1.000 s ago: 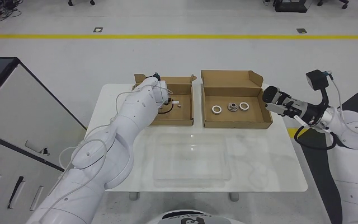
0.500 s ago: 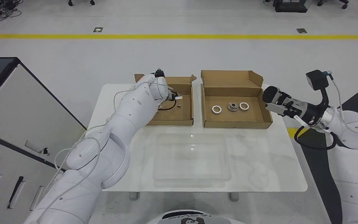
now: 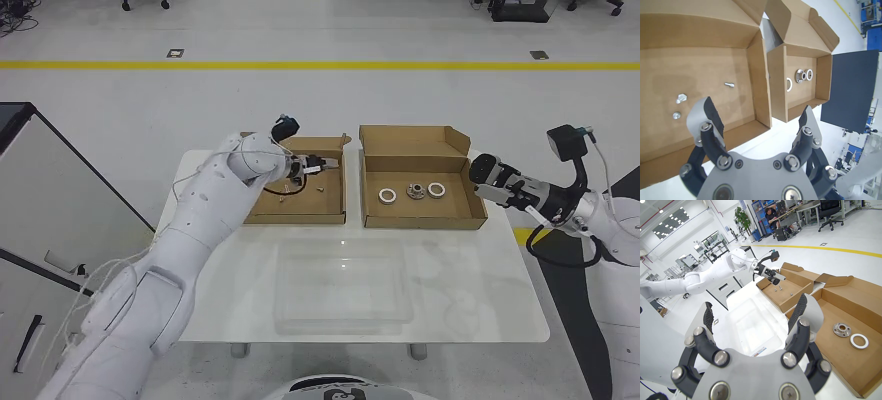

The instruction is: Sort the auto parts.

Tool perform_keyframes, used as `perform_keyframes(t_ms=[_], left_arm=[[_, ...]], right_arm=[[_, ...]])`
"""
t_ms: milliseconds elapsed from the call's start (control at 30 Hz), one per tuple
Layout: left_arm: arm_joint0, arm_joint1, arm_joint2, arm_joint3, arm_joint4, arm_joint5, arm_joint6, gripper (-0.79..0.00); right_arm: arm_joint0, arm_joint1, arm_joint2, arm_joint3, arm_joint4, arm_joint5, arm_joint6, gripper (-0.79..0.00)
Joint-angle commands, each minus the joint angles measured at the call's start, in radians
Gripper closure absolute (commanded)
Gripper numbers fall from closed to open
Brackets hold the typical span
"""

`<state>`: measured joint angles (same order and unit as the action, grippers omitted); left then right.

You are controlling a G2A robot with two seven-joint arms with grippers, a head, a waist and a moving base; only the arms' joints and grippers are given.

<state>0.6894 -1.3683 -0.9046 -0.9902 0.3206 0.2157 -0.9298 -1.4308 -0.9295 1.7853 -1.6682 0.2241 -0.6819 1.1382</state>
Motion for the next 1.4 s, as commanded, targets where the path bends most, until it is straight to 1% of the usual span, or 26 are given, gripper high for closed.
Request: perform_keyframes(t_ms=[0,67,100,167,267,333,433,567,667,1367], left_arm=[[0.127,0.048,-0.099,-0.237,0.037,0.034,-0.043,-0.785],[0.263,0.089,-0.205,-0.45,0.068,0.06,-0.099,-0.785],[0.326,0.105,-0.253,-0.546,0.078,0.067,-0.124,-0.785],[0.435,0.129,-0.339,-0.699,0.081,0.064,-0.164,-0.785],[0.555,0.149,-0.43,-0.859,0.047,0.033,-0.2,-0.785],[0.616,0.158,-0.478,-0.938,0.018,0.008,-0.213,-0.785],[0.69,0.168,-0.539,-1.023,-0.047,-0.036,-0.229,-0.785],[0.765,0.179,-0.612,-1.104,-0.127,-0.091,-0.243,-0.785],[0.801,0.185,-0.644,-1.147,-0.133,-0.11,-0.25,-0.785],[0.801,0.185,-0.644,-1.147,-0.133,-0.11,-0.25,-0.785]], right_arm=[[0.0,0.0,0.0,0.0,0.0,0.0,0.0,-0.785],[0.0,0.0,0.0,0.0,0.0,0.0,0.0,-0.785],[0.0,0.0,0.0,0.0,0.0,0.0,0.0,-0.785],[0.0,0.0,0.0,0.0,0.0,0.0,0.0,-0.785],[0.0,0.0,0.0,0.0,0.0,0.0,0.0,-0.785],[0.0,0.0,0.0,0.0,0.0,0.0,0.0,-0.785],[0.0,0.0,0.0,0.0,0.0,0.0,0.0,-0.785],[0.0,0.0,0.0,0.0,0.0,0.0,0.0,-0.785],[0.0,0.0,0.0,0.0,0.0,0.0,0.0,-0.785],[0.0,0.0,0.0,0.0,0.0,0.0,0.0,-0.785]])
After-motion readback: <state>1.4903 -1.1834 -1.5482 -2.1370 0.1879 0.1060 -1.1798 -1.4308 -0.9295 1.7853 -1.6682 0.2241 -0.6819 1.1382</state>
